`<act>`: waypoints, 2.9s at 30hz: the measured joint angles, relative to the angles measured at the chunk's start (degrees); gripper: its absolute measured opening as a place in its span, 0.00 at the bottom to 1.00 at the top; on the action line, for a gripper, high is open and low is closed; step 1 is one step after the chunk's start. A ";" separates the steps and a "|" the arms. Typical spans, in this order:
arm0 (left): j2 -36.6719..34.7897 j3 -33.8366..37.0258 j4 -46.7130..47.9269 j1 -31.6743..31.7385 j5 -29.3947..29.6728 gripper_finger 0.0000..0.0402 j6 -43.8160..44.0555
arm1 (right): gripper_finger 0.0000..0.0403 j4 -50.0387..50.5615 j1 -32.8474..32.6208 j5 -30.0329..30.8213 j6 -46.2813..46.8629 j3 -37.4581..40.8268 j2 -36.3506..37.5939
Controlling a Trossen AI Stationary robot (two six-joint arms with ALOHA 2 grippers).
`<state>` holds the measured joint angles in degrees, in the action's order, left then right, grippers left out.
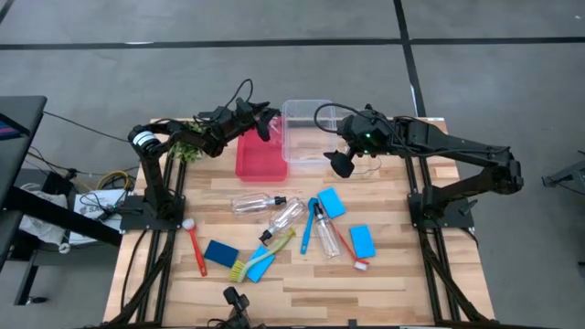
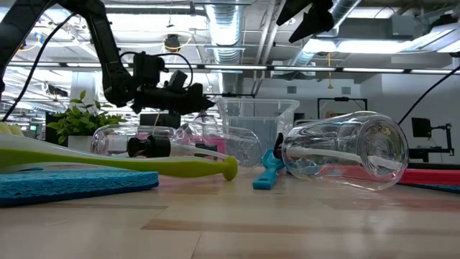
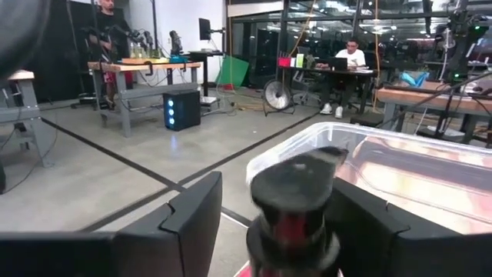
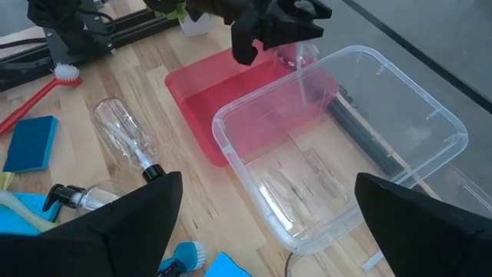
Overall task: Pick & Place Kitchen Sink Supplies
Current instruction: Put the top right transparent dishwashing liquid dispenser into the red bin, then put the bottom right transparent dishwashing liquid dispenser into the red bin
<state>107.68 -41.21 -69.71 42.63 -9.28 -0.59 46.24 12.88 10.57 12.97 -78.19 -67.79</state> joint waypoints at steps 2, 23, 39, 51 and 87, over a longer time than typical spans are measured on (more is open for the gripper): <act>0.00 0.00 0.00 -0.15 -0.01 0.52 -0.30 | 0.94 0.00 0.00 0.00 0.00 0.00 -0.02; 0.00 0.00 0.38 -0.13 -1.73 0.52 -0.43 | 0.94 0.02 0.00 -0.02 0.02 0.00 0.00; -0.02 0.00 0.74 -0.13 -1.73 0.52 0.52 | 0.94 0.02 0.00 -0.04 -0.92 0.00 0.00; -0.04 0.00 0.88 -0.11 -1.20 0.53 1.28 | 0.94 0.02 0.00 -0.04 -1.36 0.00 -0.01; -16.72 0.13 31.82 -0.11 -1.49 0.70 -6.90 | 0.94 0.04 0.02 -0.02 -4.55 0.00 -0.01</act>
<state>90.96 -41.08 -37.89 42.52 -10.76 -7.49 46.28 12.91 10.55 8.43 -78.19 -67.80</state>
